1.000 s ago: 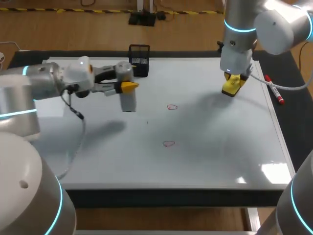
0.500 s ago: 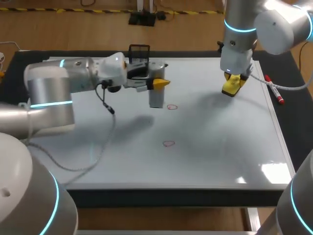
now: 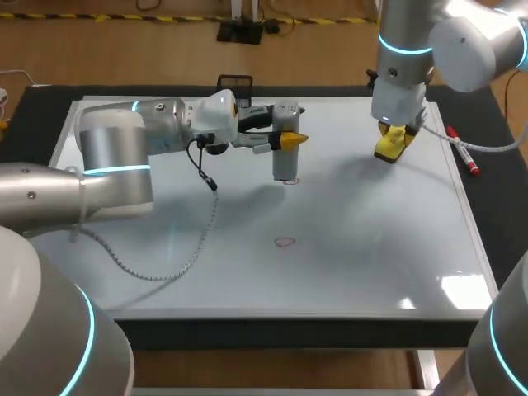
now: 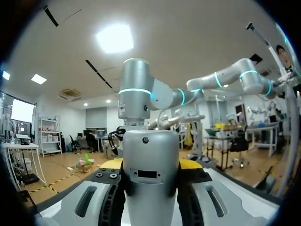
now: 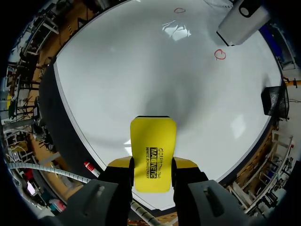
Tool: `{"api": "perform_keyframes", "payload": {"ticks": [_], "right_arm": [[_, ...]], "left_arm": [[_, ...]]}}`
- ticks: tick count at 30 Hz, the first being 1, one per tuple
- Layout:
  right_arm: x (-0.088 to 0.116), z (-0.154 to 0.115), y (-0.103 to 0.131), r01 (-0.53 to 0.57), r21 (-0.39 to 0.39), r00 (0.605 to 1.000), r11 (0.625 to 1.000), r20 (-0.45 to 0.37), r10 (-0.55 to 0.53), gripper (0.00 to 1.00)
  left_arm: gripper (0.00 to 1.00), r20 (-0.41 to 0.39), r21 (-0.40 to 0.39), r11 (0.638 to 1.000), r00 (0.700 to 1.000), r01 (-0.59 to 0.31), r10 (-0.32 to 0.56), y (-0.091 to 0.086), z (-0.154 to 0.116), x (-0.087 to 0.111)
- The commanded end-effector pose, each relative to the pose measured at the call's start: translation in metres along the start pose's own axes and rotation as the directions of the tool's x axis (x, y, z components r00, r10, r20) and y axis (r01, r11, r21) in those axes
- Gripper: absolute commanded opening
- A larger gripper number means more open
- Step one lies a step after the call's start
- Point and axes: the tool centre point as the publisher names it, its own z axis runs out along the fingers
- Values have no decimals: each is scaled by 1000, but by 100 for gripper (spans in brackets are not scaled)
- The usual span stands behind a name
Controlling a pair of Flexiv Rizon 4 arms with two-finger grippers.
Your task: Pick up the inspection probe, press it on each red-marked spot on the whiteboard one by one, put down the probe, pick up the eraser, and wipe off all the red marks.
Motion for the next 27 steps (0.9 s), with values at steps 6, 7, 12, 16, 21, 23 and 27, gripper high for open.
{"api": "perform_keyframes", "payload": {"ticks": [6, 7, 12, 16, 21, 23, 27], "right_arm": [[-1, 0, -1, 1, 2, 1000, 1000, -4, -1, 0], [-1, 0, -1, 1, 2, 1000, 1000, -4, -1, 0], [-1, 0, -1, 1, 2, 1000, 1000, -4, -1, 0], [-1, 0, -1, 1, 2, 1000, 1000, -4, -1, 0], [-1, 0, -1, 1, 2, 1000, 1000, -4, -1, 0], [-1, 0, -1, 1, 2, 1000, 1000, -4, -1, 0], [-1, 0, -1, 1, 2, 1000, 1000, -4, -1, 0]], "left_arm": [[0, -20, 12, 1000, 1000, 7, -6, 12, 6, -15], [0, -21, 11, 1000, 1000, 7, -7, 13, 7, -16], [0, -29, 4, 1000, 1000, 2, -2, 17, 10, -19], [0, -35, 1, 1000, 999, -5, 5, 19, 11, -21], [0, -49, -4, 1000, 999, -23, 23, 22, 11, -22], [0, -50, 1, 1000, 998, -25, 25, 24, 10, -22], [0, -52, 15, 999, 998, -31, 32, 27, 9, -22]]}}
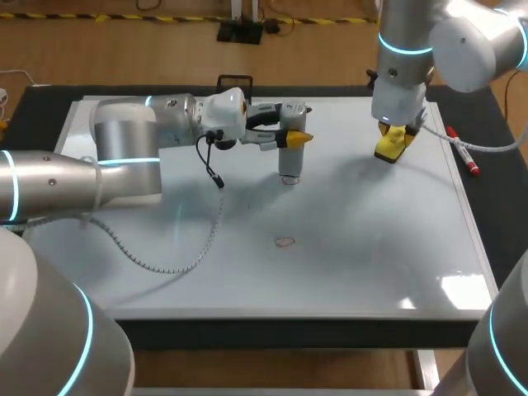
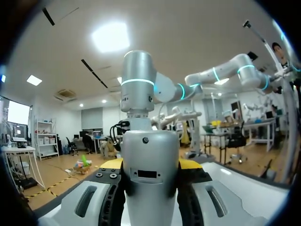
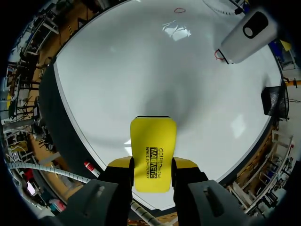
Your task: Pick up the inspection probe, press it on each red-marked spot on the whiteboard one by one, put down the probe, pick up the eraser, and wipe off all the red marks.
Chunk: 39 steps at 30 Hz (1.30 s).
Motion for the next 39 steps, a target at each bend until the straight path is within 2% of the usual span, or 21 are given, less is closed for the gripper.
{"api": "perform_keyframes", "payload": {"ticks": [1, 21, 30, 39], "right_arm": [[-1, 0, -1, 1, 2, 1000, 1000, -4, -1, 0], [-1, 0, -1, 1, 2, 1000, 1000, -4, -1, 0], [-1, 0, -1, 1, 2, 1000, 1000, -4, -1, 0], [-1, 0, -1, 1, 2, 1000, 1000, -4, -1, 0]], "left_arm": [[0, -5, 15, 1000, 1000, 0, 0, 6, -1, -2], [0, -15, -21, 1000, 1000, 15, -15, 16, -2, 4], [0, -16, -96, 995, 1000, -1, 0, 18, -6, 5], [0, -28, -114, 994, 1000, 1, -4, 19, -5, 7]]}}
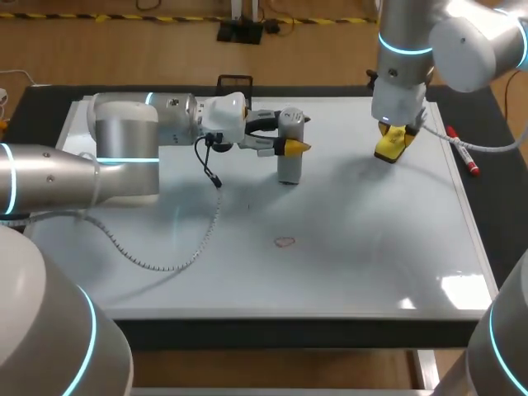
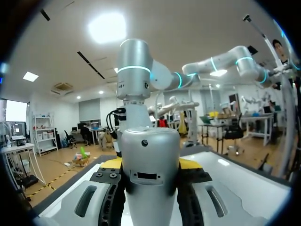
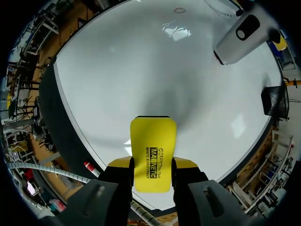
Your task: Pick up the inspection probe, press it on each red-marked spot on the whiteboard one by one, put down the probe, pick up the eraser, and wipe off all the red marks.
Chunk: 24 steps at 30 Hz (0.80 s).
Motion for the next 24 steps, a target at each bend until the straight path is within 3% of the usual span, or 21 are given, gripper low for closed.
{"api": "perform_keyframes", "payload": {"ticks": [1, 13, 24], "right_arm": [[0, 0, -1, 1, 1, 1000, 1000, -4, -1, 0], [0, 0, -1, 1, 1, 1000, 1000, -4, -1, 0], [0, 0, -1, 1, 1, 1000, 1000, -4, -1, 0]], "left_arm": [[0, -4, -9, 1000, 1000, 3, -3, -2, 0, 0], [0, -10, -13, 1000, 1000, 7, -7, -2, 3, 1], [0, -2, 29, 999, 1000, -15, 15, -34, -12, 4]]}}
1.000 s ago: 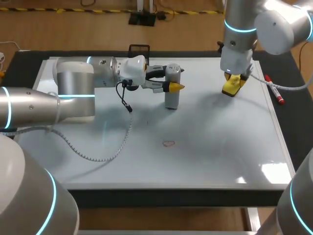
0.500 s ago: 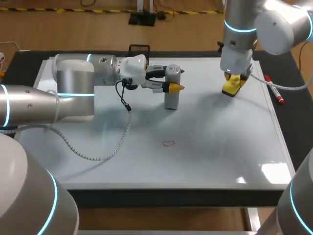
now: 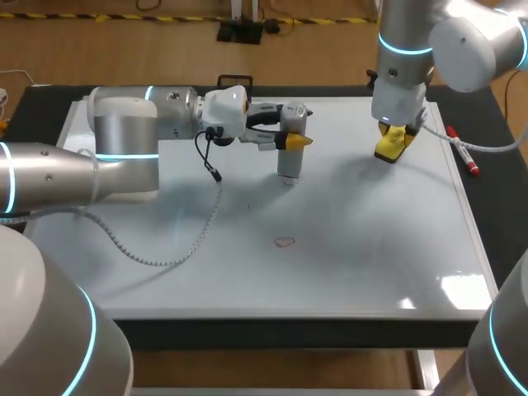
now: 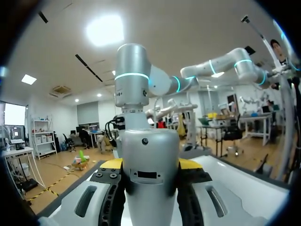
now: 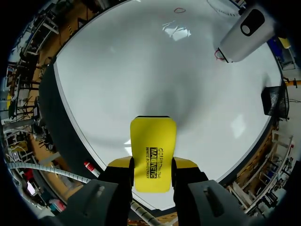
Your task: Pick up the inspection probe, press it on each red-marked spot on the whiteboard one by one, put down the probe, pick up the eraser, and wipe off all the red marks.
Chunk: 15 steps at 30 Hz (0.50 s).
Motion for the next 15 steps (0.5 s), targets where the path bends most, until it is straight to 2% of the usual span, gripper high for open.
{"api": "perform_keyframes", "payload": {"ticks": [1, 4, 5, 7, 15], "right_arm": [[-1, 0, -1, 1, 2, 1000, 1000, -4, -1, 0], [-1, 0, -1, 1, 2, 1000, 1000, -4, -1, 0], [-1, 0, -1, 1, 2, 1000, 1000, -4, -1, 0], [-1, 0, -1, 1, 2, 1000, 1000, -4, -1, 0], [-1, 0, -1, 1, 2, 1000, 1000, -4, -1, 0]], "left_arm": [[0, 15, 1, 1000, 1000, 2, -2, -15, -17, 5], [0, 29, 5, 1000, 999, 29, -29, -21, -31, 5], [0, 29, 24, 999, 999, 24, -25, -24, -36, 5], [0, 44, 1, 1000, 999, 16, -16, -29, -46, 6], [0, 110, 30, 1000, 994, 6, -10, -45, -98, 10]]}}
